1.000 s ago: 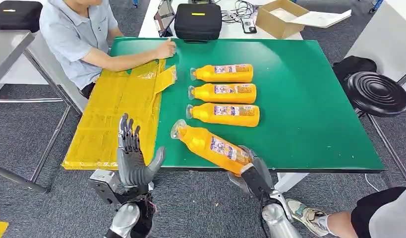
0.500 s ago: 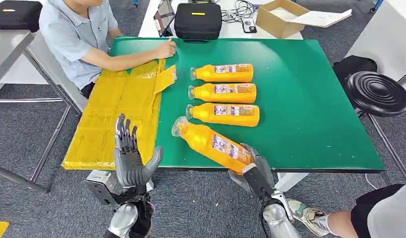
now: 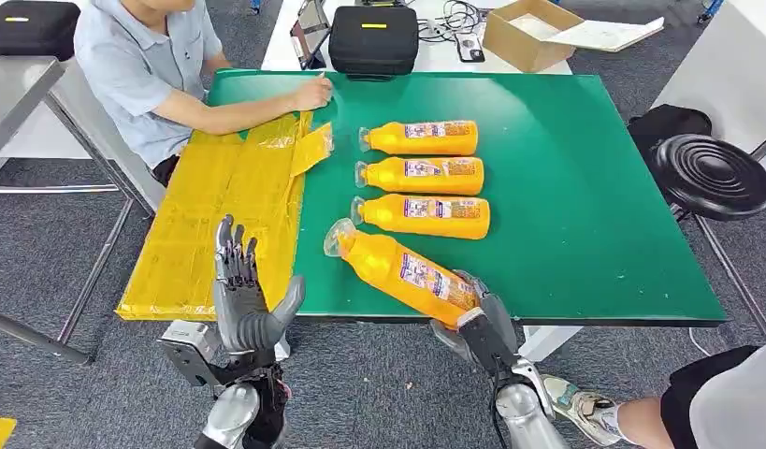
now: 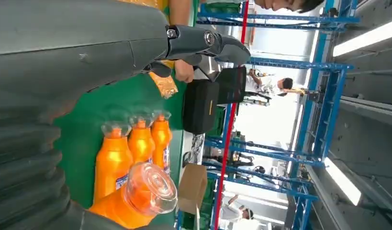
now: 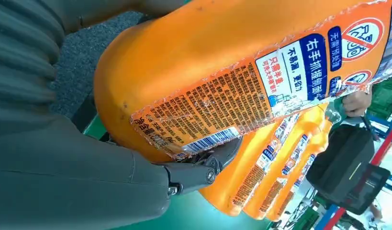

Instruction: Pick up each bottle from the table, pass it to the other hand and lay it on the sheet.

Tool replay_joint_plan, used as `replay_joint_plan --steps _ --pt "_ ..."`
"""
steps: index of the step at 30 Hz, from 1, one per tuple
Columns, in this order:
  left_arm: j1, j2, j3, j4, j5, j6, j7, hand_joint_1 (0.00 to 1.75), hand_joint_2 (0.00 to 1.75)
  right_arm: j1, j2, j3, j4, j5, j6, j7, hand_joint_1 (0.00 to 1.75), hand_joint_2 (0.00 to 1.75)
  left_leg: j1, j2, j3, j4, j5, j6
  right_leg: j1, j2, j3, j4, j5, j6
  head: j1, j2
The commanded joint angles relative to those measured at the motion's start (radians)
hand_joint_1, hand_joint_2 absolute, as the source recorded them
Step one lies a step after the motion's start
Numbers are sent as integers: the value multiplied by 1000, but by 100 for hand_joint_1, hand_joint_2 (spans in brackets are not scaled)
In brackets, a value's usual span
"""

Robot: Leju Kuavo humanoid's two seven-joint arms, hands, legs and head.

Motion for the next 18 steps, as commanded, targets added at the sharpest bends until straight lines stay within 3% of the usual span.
replay_joint_plan --steps 1,18 --pt "-16 3 7 22 6 1 3 0 175 -17 2 -24 8 -4 5 2 175 175 1 0 4 0 -2 -1 1 0 4 -1 -1 -2 0 0" --pt "-16 3 7 22 6 1 3 0 175 -17 2 -24 8 -4 5 2 175 175 0 0 2 0 -1 -1 1 0 3 -1 -1 -1 0 0"
